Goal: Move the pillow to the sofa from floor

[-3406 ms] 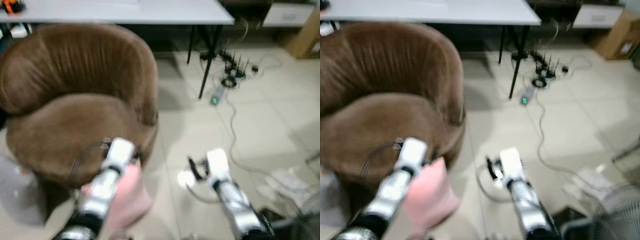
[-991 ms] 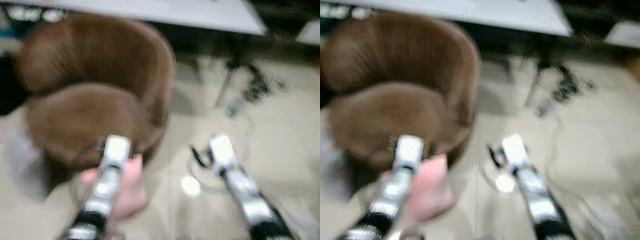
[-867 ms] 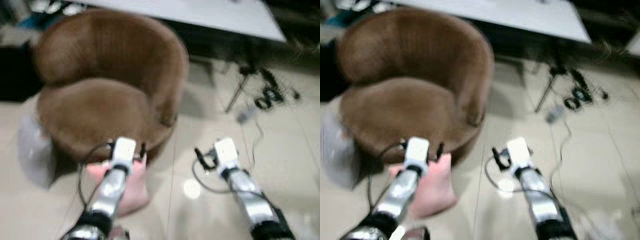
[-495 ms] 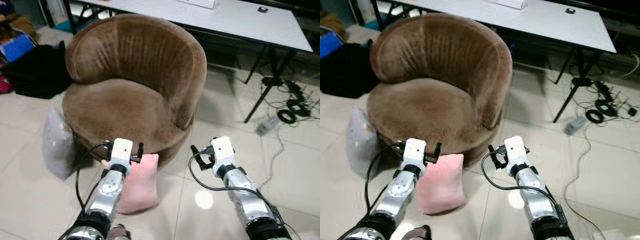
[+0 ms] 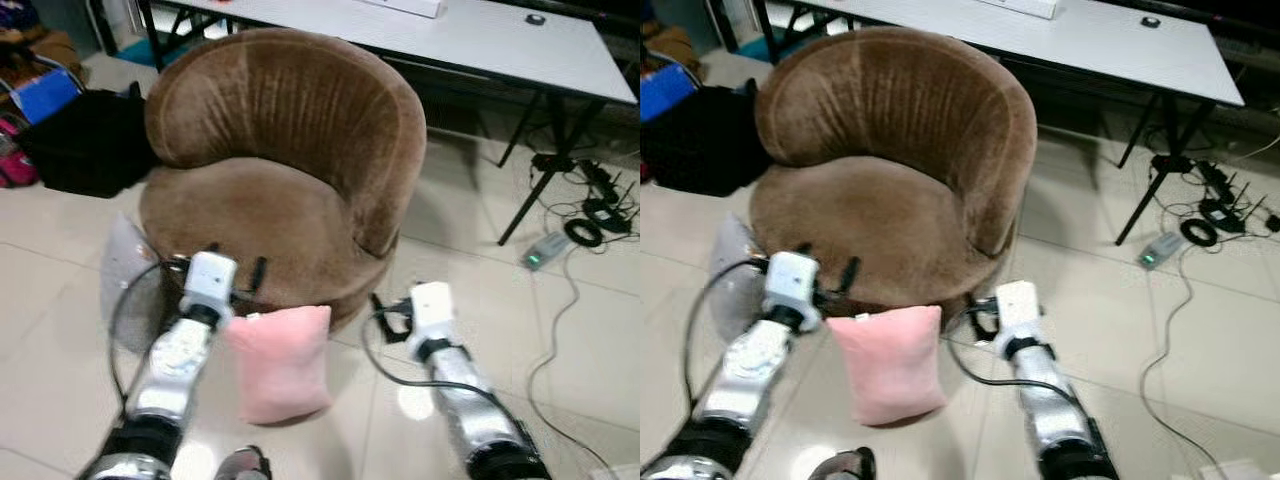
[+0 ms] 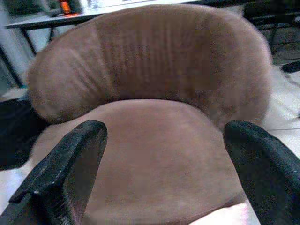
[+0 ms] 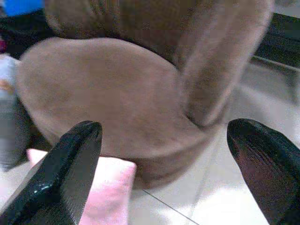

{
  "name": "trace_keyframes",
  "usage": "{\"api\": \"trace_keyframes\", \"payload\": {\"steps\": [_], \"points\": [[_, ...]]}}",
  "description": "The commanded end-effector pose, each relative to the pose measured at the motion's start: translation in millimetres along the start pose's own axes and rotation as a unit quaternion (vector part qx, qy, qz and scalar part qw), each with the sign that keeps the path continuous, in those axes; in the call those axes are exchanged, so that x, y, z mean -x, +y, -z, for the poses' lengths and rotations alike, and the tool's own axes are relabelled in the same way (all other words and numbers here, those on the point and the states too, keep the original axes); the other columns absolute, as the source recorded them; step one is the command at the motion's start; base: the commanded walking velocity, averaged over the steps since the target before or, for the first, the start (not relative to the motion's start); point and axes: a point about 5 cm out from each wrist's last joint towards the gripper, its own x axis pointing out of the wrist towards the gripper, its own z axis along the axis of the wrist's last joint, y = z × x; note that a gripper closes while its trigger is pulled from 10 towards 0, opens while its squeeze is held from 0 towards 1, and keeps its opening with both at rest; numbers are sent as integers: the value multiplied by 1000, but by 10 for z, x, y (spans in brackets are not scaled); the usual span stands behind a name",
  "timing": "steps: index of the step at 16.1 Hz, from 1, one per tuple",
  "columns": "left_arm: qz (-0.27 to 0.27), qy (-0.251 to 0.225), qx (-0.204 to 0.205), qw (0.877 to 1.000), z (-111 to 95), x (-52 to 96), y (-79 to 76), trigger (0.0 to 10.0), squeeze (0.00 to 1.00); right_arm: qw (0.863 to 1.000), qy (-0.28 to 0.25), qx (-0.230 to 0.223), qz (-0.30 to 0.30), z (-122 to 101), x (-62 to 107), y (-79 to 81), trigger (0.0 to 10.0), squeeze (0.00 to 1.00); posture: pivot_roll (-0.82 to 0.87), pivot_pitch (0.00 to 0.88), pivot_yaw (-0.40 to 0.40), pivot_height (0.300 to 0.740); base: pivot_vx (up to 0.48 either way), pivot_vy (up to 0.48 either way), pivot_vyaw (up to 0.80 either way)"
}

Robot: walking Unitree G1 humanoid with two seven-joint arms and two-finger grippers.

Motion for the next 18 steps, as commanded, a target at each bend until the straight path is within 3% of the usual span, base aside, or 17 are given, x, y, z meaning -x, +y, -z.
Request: {"api": "trace_keyframes", "payload": {"steps": [1,10,15,18], "points": [[4,15,10,1000,52,27,-14,10000,0,1000,-8,1,6,-37,-28,-32,10000,106,85,67,-31,740,0,0,0],[20,22,6,1000,51,47,-73,10000,0,1000,-6,5,-5,-44,-106,45,10000,106,92,55,-18,740,0,0,0],[27,30,-10,999,46,61,10,10000,0,1000,-12,0,-8,-39,-120,105,10000,106,93,48,13,740,0,0,0],[37,38,-27,998,43,111,116,10000,0,1000,-17,-15,-1,-59,-157,181,10000,106,106,46,70,740,0,0,0]]}}
